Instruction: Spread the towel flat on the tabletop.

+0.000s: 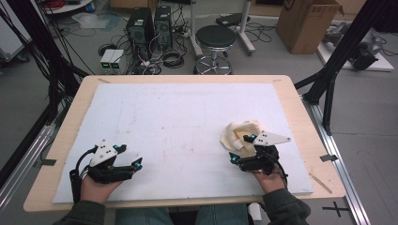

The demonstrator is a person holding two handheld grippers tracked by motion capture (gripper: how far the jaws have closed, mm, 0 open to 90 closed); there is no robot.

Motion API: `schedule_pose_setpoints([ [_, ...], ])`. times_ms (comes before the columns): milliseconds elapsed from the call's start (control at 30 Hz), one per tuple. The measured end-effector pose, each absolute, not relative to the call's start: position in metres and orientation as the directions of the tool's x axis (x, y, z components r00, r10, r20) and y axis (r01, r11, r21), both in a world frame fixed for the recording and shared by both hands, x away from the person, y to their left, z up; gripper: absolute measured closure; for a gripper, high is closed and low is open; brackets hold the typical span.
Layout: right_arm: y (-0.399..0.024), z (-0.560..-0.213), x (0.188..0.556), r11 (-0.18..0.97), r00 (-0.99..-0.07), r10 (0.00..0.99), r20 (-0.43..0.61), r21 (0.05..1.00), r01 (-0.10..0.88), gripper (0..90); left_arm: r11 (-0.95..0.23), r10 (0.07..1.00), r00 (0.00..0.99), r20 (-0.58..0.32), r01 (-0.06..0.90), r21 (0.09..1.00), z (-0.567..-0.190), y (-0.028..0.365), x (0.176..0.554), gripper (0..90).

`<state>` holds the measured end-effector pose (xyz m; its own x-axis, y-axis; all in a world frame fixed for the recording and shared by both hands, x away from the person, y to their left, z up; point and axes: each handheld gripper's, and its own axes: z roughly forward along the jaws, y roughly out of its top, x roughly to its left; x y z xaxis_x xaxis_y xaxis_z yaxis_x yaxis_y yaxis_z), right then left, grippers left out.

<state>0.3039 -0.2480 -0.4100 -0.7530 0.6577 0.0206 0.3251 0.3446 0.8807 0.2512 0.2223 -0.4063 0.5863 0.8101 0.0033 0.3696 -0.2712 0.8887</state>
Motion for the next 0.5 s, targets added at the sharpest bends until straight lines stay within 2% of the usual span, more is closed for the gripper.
schedule_pose_setpoints([
  [500,-0.2499,-0.4096,0.3026,0.341,-0.748,0.664,0.019,0.882,0.325,12.5,-0.272,0.805,0.593,-0.001,0.371,0.888,-0.4071,0.2221,0.2521,24.9],
])
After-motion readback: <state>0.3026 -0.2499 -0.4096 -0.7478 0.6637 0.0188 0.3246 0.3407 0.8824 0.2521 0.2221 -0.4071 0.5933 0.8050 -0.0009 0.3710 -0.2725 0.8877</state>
